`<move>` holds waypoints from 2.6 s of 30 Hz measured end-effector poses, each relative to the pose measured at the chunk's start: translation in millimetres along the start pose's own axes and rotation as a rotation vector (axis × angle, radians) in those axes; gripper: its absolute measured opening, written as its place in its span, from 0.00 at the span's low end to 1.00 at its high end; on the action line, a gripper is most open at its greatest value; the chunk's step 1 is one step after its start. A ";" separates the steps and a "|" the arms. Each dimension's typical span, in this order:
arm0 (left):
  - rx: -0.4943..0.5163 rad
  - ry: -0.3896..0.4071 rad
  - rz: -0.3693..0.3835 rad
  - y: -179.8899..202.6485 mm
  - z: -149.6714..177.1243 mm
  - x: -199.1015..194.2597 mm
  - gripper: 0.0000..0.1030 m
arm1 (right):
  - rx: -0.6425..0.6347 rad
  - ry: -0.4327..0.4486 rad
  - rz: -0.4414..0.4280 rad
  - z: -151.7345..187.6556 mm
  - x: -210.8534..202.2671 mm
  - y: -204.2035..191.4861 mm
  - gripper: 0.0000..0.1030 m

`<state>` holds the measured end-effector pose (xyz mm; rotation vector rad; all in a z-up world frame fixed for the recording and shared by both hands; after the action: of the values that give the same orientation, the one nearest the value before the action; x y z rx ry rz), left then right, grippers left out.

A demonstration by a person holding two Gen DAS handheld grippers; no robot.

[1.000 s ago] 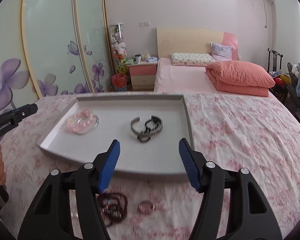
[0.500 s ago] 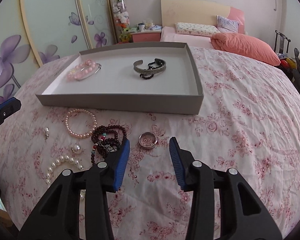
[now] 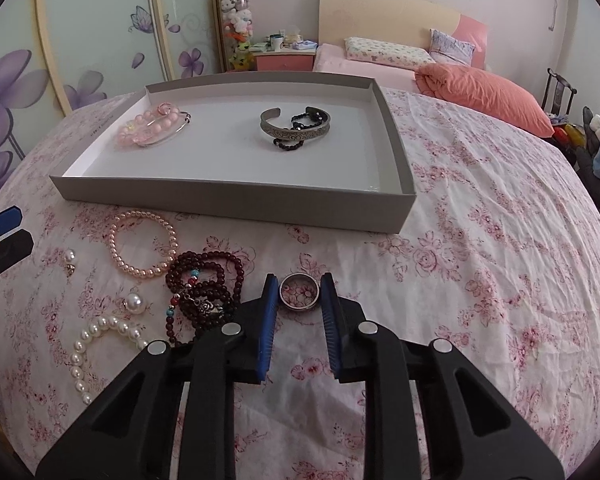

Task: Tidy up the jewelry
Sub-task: 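Lower the right tool onto the silver ring and close it, then close the left tool on the pearl stud earring while the right holds the ring, then lift the silver ring and pearl earring off the bedspread with both tools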

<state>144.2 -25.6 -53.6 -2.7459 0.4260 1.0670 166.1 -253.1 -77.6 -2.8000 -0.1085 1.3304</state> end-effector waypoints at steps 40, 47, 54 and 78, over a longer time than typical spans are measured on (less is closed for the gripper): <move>-0.015 -0.116 -0.098 5.1 7.3 28.5 0.13 | 0.070 0.082 -0.033 5.3 -28.2 9.3 0.22; -0.044 -0.074 -0.133 -11.2 3.2 10.0 0.13 | 0.033 0.117 -0.050 0.8 -36.4 -5.4 0.22; -0.064 -0.020 -0.163 -16.2 -2.6 -3.0 0.13 | 0.037 0.166 -0.048 -5.1 -46.4 -5.9 0.22; -0.069 0.054 -0.172 -13.1 -15.4 -19.8 0.13 | 0.035 0.284 -0.051 -12.4 -68.4 -6.5 0.22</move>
<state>144.2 -13.1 -28.3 -2.8163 0.1583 0.9841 132.3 -252.1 -16.5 -2.8980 -0.1440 0.9027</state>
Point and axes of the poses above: each gripper's, at about its wrist camera, not at the fingertips, and x roughly the way its jaws point, y to its right, z to its underside, the point moved 2 cm from there along x, roughly the way its jaws point, and after that the axes turned 5 degrees about x, right-handed, at the moved point
